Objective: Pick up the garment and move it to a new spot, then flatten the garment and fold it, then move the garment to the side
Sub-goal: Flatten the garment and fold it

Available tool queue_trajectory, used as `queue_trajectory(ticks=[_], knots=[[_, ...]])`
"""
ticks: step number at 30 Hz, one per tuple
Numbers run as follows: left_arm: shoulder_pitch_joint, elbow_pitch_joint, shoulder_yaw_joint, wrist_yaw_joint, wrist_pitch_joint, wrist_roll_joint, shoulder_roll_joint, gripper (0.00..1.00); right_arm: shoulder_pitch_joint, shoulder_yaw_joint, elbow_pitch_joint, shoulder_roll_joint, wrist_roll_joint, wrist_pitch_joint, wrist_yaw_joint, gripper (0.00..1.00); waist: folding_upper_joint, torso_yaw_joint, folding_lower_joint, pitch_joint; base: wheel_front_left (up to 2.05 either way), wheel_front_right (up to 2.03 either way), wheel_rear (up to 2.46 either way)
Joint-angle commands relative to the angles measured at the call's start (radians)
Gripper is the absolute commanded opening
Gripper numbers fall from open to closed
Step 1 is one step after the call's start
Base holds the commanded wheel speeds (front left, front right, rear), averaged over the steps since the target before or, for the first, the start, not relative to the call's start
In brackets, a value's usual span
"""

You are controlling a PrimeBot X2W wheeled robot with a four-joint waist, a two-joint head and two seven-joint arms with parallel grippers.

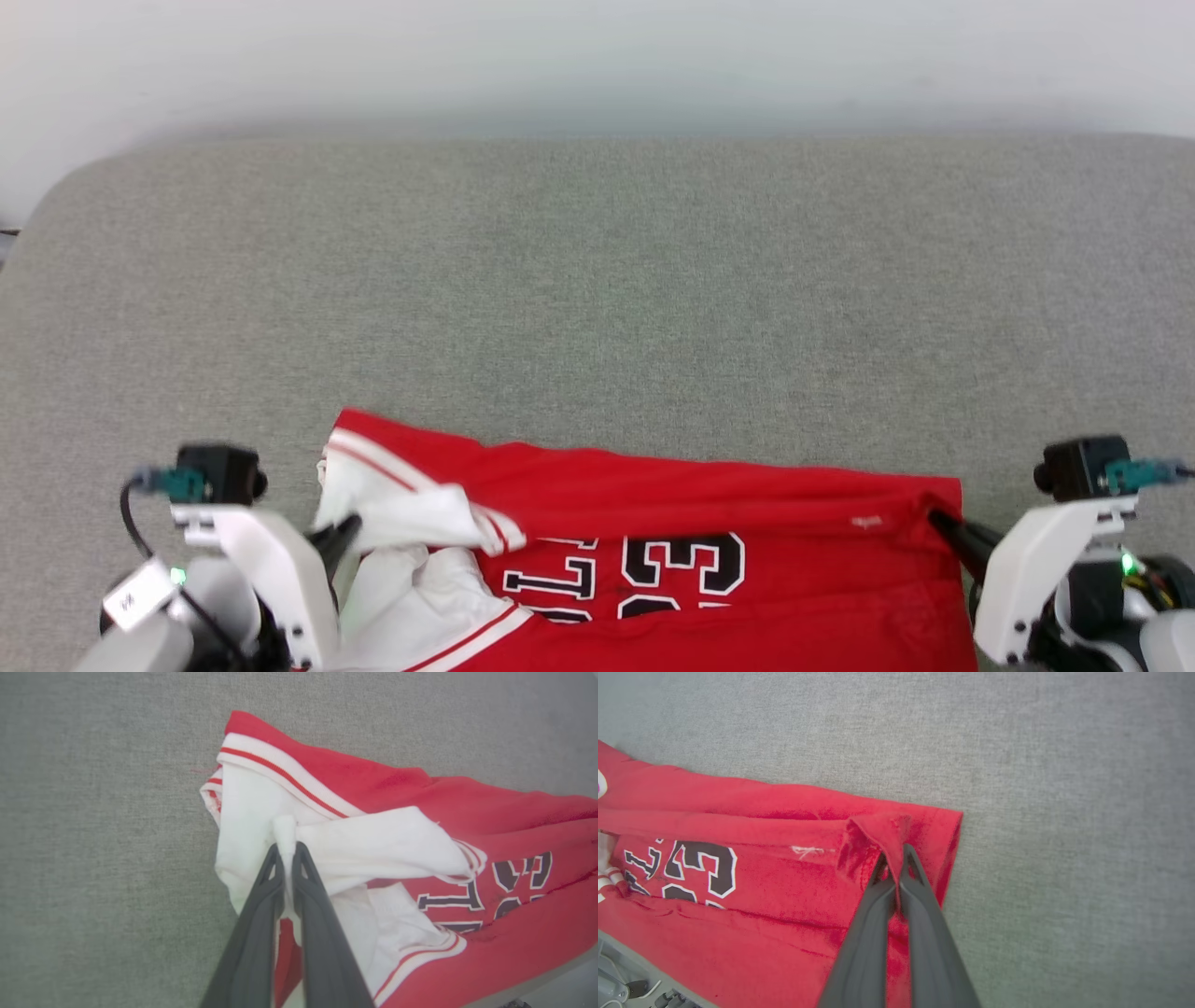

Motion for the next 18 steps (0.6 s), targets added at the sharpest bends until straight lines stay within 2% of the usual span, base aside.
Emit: queue_trajectory(ticks=[1,7,14,15,16,17,18], knots=[[0.045,-0.017,0.003,0.013,-0.01,-0.008,0.002,0.0,0.034,-0.013,0.007,0.006,0.004,-0.012,-0.001,0.0,0.0,0.006,0.0002,-0.019,0.0,0.0,0.0],[0.184,-0.061,0.007,0.047,-0.045,-0.046,-0.016,0.0,0.138,-0.068,0.003,0.038,0.012,-0.046,-0.002,0.0,0.0,0.014,0.0002,-0.046,0.0,0.0,0.0],[0.242,-0.026,-0.002,0.039,-0.082,-0.067,-0.051,0.0,0.238,-0.098,-0.001,0.093,-0.007,-0.052,-0.001,0.0,0.0,0.007,0.0002,-0.058,0.0,0.0,0.0],[0.239,-0.016,0.0,0.038,-0.09,-0.067,-0.057,0.0,0.243,-0.1,0.003,0.096,-0.018,-0.061,-0.002,0.07,0.0,0.005,0.0002,-0.059,0.0,0.0,0.0],[0.239,-0.009,-0.003,0.035,-0.093,-0.073,-0.067,0.0,0.245,-0.102,0.006,0.107,-0.017,-0.071,-0.002,0.31,0.0,0.003,0.0002,-0.059,0.0,0.0,0.0],[0.236,-0.001,-0.004,0.032,-0.1,-0.069,-0.073,0.0,0.246,-0.099,0.009,0.114,-0.021,-0.081,-0.002,0.9,0.0,-0.001,0.0002,-0.06,0.0,0.0,0.0],[0.229,0.006,0.0,0.035,-0.115,-0.064,-0.081,0.35,0.244,-0.098,0.008,0.115,-0.028,-0.098,-0.002,1.0,0.0,-0.004,0.0002,-0.061,0.0,0.0,0.0]])
